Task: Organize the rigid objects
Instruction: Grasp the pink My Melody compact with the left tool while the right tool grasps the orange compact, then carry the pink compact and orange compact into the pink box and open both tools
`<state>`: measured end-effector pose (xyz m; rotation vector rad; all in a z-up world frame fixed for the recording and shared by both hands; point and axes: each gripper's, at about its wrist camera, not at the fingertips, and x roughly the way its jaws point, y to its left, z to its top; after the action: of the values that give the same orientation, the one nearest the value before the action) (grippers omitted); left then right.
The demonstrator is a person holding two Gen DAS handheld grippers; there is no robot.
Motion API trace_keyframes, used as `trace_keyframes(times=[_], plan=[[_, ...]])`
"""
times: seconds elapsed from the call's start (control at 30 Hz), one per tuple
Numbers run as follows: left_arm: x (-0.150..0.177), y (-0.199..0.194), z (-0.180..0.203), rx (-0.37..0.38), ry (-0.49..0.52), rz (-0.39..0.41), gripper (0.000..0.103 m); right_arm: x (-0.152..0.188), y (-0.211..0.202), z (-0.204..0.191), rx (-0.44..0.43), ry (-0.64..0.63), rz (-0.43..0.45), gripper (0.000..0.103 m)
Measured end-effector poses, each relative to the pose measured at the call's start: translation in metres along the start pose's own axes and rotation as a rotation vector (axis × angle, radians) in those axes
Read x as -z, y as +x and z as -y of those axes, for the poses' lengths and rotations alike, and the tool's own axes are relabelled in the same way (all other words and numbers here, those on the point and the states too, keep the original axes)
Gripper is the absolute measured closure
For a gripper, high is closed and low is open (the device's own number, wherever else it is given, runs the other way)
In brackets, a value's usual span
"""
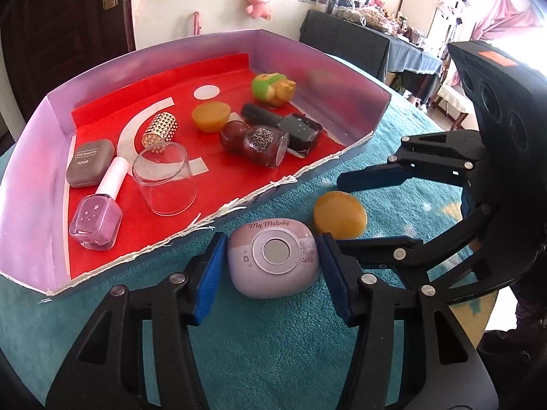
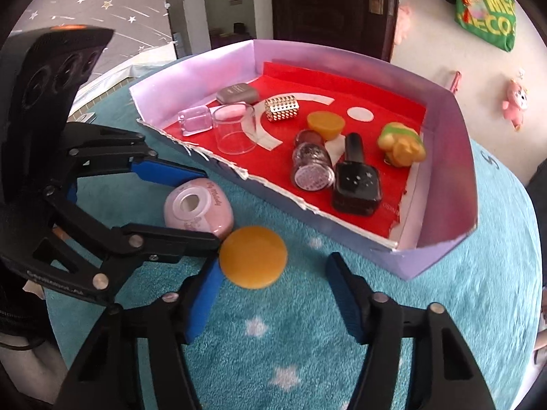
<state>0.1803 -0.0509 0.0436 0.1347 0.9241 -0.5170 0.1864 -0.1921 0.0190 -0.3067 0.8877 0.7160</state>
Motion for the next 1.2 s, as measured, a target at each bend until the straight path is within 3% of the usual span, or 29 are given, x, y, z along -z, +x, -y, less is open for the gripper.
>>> trace_keyframes(times=[0.07, 0.13, 0.63, 1.2], plan=[[0.002, -0.001, 0.000, -0.003, -0.002, 0.006, 0.051, 0.000, 0.000, -0.002, 0.000, -0.008, 0.003, 0.049], [0.005, -0.004, 0.001, -0.018, -0.002, 0.013, 0.051, 0.000, -0.001, -0.005, -0.008, -0.010, 0.012, 0.063], [0.028, -0.031, -0.009, -0.062, -0.101, 0.064, 0.051, 0.014, -0.024, -0.024, 0.059, 0.115, 0.067, 0.063], [0.034, -0.055, -0.007, -0.066, -0.116, 0.116, 0.051, 0.028, -0.042, -0.043, 0.068, 0.182, 0.107, 0.063]])
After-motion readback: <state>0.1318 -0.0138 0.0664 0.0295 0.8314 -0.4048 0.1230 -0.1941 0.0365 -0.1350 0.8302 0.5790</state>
